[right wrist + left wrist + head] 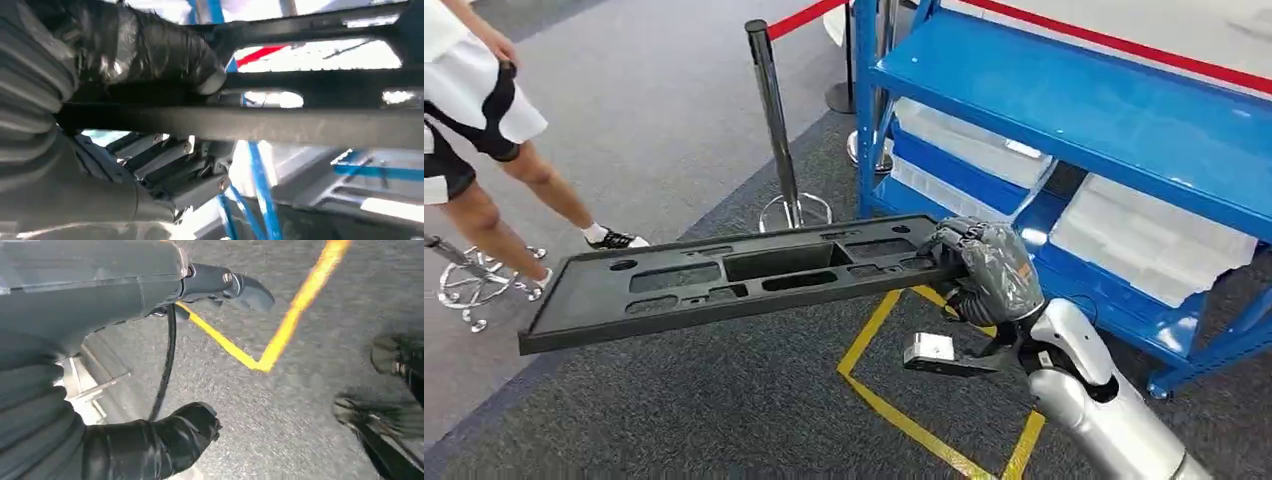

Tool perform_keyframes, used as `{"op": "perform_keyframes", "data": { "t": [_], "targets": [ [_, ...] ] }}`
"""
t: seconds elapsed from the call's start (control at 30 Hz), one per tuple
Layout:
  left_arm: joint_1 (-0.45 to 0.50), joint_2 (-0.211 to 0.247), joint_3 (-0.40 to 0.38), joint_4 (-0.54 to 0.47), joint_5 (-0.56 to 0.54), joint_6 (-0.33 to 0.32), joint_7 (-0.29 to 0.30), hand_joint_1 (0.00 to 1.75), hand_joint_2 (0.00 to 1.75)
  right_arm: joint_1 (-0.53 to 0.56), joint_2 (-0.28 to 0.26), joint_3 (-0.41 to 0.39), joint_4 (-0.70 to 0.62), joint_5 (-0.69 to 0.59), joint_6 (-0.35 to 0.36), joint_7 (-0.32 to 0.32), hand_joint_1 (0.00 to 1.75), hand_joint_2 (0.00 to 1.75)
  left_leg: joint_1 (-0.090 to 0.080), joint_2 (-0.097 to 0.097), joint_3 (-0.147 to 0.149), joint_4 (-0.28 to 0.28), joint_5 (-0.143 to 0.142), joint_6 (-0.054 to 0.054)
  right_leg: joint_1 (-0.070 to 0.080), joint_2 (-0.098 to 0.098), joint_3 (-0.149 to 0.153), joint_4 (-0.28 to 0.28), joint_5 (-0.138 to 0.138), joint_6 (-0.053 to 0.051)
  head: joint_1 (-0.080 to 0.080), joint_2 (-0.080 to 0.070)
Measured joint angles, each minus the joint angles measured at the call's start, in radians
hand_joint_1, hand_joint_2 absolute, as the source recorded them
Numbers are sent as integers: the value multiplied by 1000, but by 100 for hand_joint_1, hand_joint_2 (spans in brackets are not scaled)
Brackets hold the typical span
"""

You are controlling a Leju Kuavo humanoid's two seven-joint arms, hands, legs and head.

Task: Take the parts from the cabinet and place them on the table.

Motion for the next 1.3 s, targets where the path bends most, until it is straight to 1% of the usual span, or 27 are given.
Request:
{"op": "perform_keyframes", "data": {
  "t": [0.07,0.1,0.17,0.23,0.27,0.3,0.33,0.43,0.47,0.5,0.57,0.6,0.67,0.73,0.77,0.8,0.87,0.93,0.97,1.0,1.03,1.1,1.13,1.2,1.23,1.27,1.3],
  "targets": [
    [-4,0,0,0,-2,-1,1,0,175,0,0,-2,0,0,0,0,175,175,6,21,-23,145,-100,-7,8,-27,-25,1,20,-4,0,0],
    [-6,-3,0,0,-1,-1,1,0,175,0,0,-1,0,0,0,0,175,175,10,24,-27,207,-112,-10,12,-41,-40,1,31,-4,-1,0],
    [-9,-3,0,0,-1,-1,1,0,175,-1,0,-1,0,0,0,0,175,175,13,24,9,227,-49,-11,18,-70,-67,3,50,-3,-1,0],
    [-9,-3,0,0,-1,-1,1,0,175,-2,0,-2,0,0,0,0,175,175,12,38,120,105,8,0,25,-93,-90,3,68,-2,0,0],
    [-11,-2,0,-1,-1,-1,1,0,175,-5,0,-2,0,0,0,0,175,175,7,71,196,13,-11,11,25,-102,-92,3,76,-2,-1,0],
    [-12,4,0,-2,-1,-1,1,0,175,-5,1,-3,-2,0,0,0,175,175,-8,111,267,-100,-62,21,28,-113,-93,3,82,3,0,0],
    [-13,5,0,-2,-1,-1,1,0,175,-8,1,-3,-2,0,0,0,175,175,-14,105,283,-143,-76,24,22,-126,-94,0,90,10,0,0],
    [-7,8,0,-2,-4,-1,0,0,175,-9,1,-3,-2,0,1,2,175,175,-27,74,257,-168,-40,50,11,-163,-98,-23,122,33,0,0],
    [-3,9,0,-2,-7,-1,0,0,175,-11,1,-3,0,0,3,2,175,175,-20,65,257,-180,-20,54,6,-121,-104,-12,105,37,0,0],
    [-6,9,0,-2,-9,-2,0,0,175,-10,2,-3,1,0,5,2,175,175,-20,58,246,-183,-6,69,6,-58,-112,17,43,35,-2,0],
    [-9,9,0,-2,-14,-1,2,0,175,-9,1,-3,1,0,8,3,175,175,-20,43,222,-179,15,79,7,-13,-141,139,-70,33,0,0],
    [-9,9,0,-2,-14,-1,2,0,175,-9,1,-3,2,0,10,4,175,175,-21,30,205,-174,26,78,9,-6,-160,217,-96,34,0,0],
    [-10,8,1,-2,-15,-2,2,0,175,-8,1,-3,6,0,10,6,175,175,-22,2,171,-157,39,76,9,-4,-148,258,-61,35,0,0],
    [-10,3,0,-2,-16,-2,2,0,175,-10,1,-3,6,0,10,6,175,175,-18,-26,142,-132,45,70,8,4,-54,132,2,34,0,0],
    [-10,2,0,-2,-17,-2,2,0,175,-11,2,-3,6,0,10,7,175,175,-16,-37,129,-115,45,68,5,32,7,41,11,32,0,0],
    [-10,2,1,-2,-17,-2,2,0,175,-13,2,-3,6,0,10,7,175,175,-19,-47,111,-102,45,63,6,69,36,-2,-22,29,0,0],
    [-10,4,1,-2,-18,-2,2,0,175,-12,2,-4,6,0,10,7,175,175,-18,-69,96,-87,55,50,7,52,22,-10,-22,28,0,0],
    [-4,5,1,-2,-19,-2,3,0,175,-14,2,-3,6,0,10,8,175,175,-17,-90,87,-92,69,35,6,31,18,-14,-13,15,0,0],
    [-6,8,1,-2,-19,-2,4,0,175,-16,4,-3,6,0,10,8,175,175,-13,-84,80,-84,64,34,0,18,17,-19,-7,8,0,0],
    [-6,4,1,-2,-19,-2,4,0,175,-17,4,-3,6,0,10,8,175,175,-19,-30,65,-51,29,24,2,7,16,-23,0,0,-9,0],
    [-10,4,1,-2,-19,-2,5,0,175,-17,4,-4,6,0,11,9,175,175,-13,-3,39,15,-20,15,4,-8,12,-24,3,-3,-11,0],
    [-11,3,2,-2,-20,-2,7,0,175,-17,4,-5,6,0,11,11,175,175,0,19,-18,165,-92,3,8,-32,5,-23,7,-4,-10,0],
    [-13,1,2,-2,-20,-2,7,0,175,-16,4,-4,6,0,11,11,175,175,5,22,-31,208,-100,-2,9,-45,2,-23,8,-2,-11,0],
    [-13,-1,2,-2,-20,-2,7,0,175,-16,4,-4,6,0,11,10,175,175,13,26,11,163,-60,-7,9,-69,1,-21,8,-1,-11,0],
    [-12,-1,2,-2,-20,-2,7,0,175,-16,4,-4,6,0,11,10,175,175,15,31,62,82,-22,-7,9,-81,3,-21,8,0,-10,0],
    [-12,-1,2,-2,-20,-2,7,0,175,-17,4,-4,6,0,10,10,175,175,14,50,125,-21,16,-4,9,-93,5,-21,7,1,-11,0],
    [-14,-1,2,-2,-20,-1,7,0,175,-18,4,-5,6,0,10,10,175,175,10,89,158,-90,3,-1,9,-103,6,-22,6,5,-10,0]
  ]
}}
